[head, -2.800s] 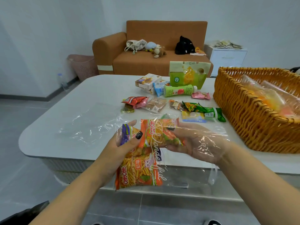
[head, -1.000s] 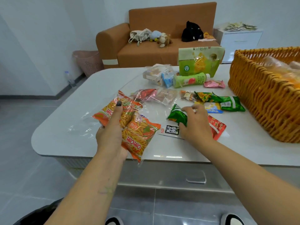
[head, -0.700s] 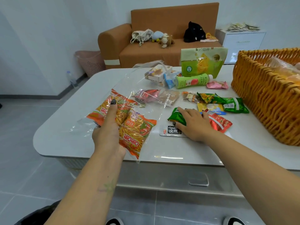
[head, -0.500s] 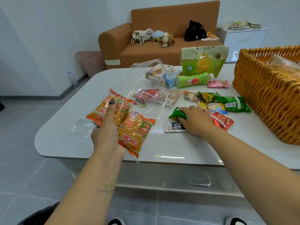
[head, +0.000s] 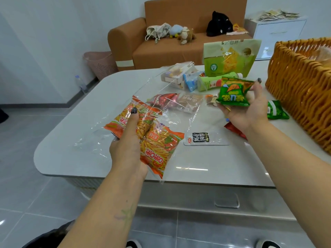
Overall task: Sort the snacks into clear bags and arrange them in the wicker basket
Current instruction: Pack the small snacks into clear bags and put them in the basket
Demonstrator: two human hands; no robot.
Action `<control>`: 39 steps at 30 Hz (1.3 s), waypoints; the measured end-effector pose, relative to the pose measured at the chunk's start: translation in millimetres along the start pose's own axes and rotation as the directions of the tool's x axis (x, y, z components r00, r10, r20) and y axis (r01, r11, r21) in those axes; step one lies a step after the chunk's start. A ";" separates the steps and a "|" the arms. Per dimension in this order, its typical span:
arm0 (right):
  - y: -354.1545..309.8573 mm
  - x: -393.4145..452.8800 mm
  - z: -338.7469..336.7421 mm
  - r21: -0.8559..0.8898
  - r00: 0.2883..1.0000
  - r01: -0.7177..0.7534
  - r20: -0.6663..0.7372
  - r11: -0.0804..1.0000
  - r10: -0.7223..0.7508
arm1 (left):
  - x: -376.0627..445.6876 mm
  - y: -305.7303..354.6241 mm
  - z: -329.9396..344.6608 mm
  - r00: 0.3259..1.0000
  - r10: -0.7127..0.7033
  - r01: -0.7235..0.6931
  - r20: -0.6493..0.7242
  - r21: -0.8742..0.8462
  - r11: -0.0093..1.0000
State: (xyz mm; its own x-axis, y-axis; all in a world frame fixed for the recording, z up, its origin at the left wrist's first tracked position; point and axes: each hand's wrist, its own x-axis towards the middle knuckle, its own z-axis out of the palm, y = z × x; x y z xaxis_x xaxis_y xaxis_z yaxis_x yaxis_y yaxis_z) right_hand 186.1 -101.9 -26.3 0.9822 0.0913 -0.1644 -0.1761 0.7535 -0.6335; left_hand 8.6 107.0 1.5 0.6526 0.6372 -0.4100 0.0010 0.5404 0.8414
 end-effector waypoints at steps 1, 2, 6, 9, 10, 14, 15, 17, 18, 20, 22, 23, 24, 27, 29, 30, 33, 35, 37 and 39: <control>-2.1 1.9 -2.5 -0.021 1.000 0.027 0.000 0.999 -0.027 | 0.2 -1.4 2.0 1.000 -0.004 0.004 0.004 0.003 1.000; -2.6 5.0 -5.5 -0.082 0.998 0.059 -0.020 0.995 -0.061 | 0.3 -3.1 4.1 1.000 -0.010 0.010 0.010 0.005 1.000; -6.3 20.6 -11.6 -0.241 0.992 0.066 -0.085 0.968 -0.089 | 2.3 -8.1 10.8 0.999 -0.026 0.025 0.024 0.015 1.000; -15.2 24.0 -10.3 -0.330 0.981 0.094 -0.130 0.939 -0.144 | 5.5 -9.5 13.1 0.999 -0.028 0.028 0.018 0.025 0.999; -18.1 25.0 -10.0 -0.384 0.970 0.129 -0.143 0.914 -0.197 | 6.4 -9.8 14.1 0.999 -0.030 0.029 0.016 0.027 0.999; -33.1 31.0 -10.1 -0.673 0.886 0.255 -0.126 0.695 -0.446 | 6.8 -11.4 21.6 0.999 -0.040 0.040 0.012 0.017 0.999; -36.6 32.7 -12.3 -0.723 0.878 0.250 -0.110 0.643 -0.466 | 5.8 -11.9 23.5 0.999 -0.045 0.045 0.013 0.019 0.999; -39.0 38.0 -24.1 -0.805 0.874 0.194 -0.118 0.561 -0.471 | 4.7 -13.0 26.6 0.998 -0.051 0.050 0.023 0.040 0.998; -37.9 39.2 -31.7 -0.830 0.885 0.155 -0.124 0.535 -0.449 | 4.5 -13.2 27.7 0.998 -0.049 0.047 0.028 0.053 0.997; -33.0 39.8 -42.8 -0.873 0.908 0.087 -0.129 0.480 -0.399 | 4.5 -12.8 29.1 0.999 -0.034 0.031 0.038 0.073 0.997; -31.4 39.3 -43.2 -0.908 0.931 0.051 -0.108 0.417 -0.349 | 4.5 -11.9 30.6 0.999 -0.019 0.015 0.048 0.082 0.997; -32.2 39.1 -40.7 -0.923 0.945 0.038 -0.092 0.384 -0.315 | 5.0 -11.7 31.2 0.998 -0.014 0.009 0.054 0.083 0.996; -33.1 39.1 -37.7 -0.941 0.955 0.026 -0.077 0.338 -0.286 | 5.2 -11.7 31.9 0.998 -0.012 0.006 0.062 0.085 0.996; -39.2 37.6 -28.1 -0.973 0.974 0.060 0.009 0.222 -0.225 | 5.3 -12.8 33.6 0.997 -0.007 -0.002 0.083 0.106 0.994; -42.2 36.3 -22.1 -0.981 0.973 0.088 0.049 0.171 -0.224 | 6.6 -13.1 34.8 0.996 -0.004 -0.006 0.085 0.114 0.993; -43.5 37.3 -21.1 -0.978 0.972 0.084 0.038 0.192 -0.232 | 7.5 -12.9 35.5 0.997 -0.005 -0.005 0.083 0.118 0.993; -41.6 41.5 -19.7 -0.955 0.972 -0.018 -0.086 0.296 -0.220 | 10.6 -12.0 36.9 0.997 -0.012 0.003 0.078 0.120 0.993; -37.0 49.2 -23.4 -0.971 0.970 -0.125 -0.162 0.204 -0.180 | 11.9 -11.8 37.7 0.997 -0.010 0.001 0.079 0.111 0.994; -31.0 50.4 -20.9 -0.978 0.959 -0.172 -0.193 0.115 -0.205 | 11.8 -12.2 39.2 0.997 -0.010 0.001 0.081 0.106 0.994; -25.9 50.4 -16.7 -0.985 0.949 -0.139 -0.162 0.103 -0.270 | 11.0 -12.7 40.8 0.996 -0.012 0.003 0.086 0.104 0.995</control>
State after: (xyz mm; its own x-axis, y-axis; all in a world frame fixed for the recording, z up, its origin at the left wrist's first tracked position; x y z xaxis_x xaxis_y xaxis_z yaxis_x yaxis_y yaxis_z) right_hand 239.0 -127.7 -30.8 0.9690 -0.2226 -0.1072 -0.2195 -0.5763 -0.7872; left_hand 46.7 84.7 0.6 0.7156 0.5807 -0.3882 0.0817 0.4824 0.8721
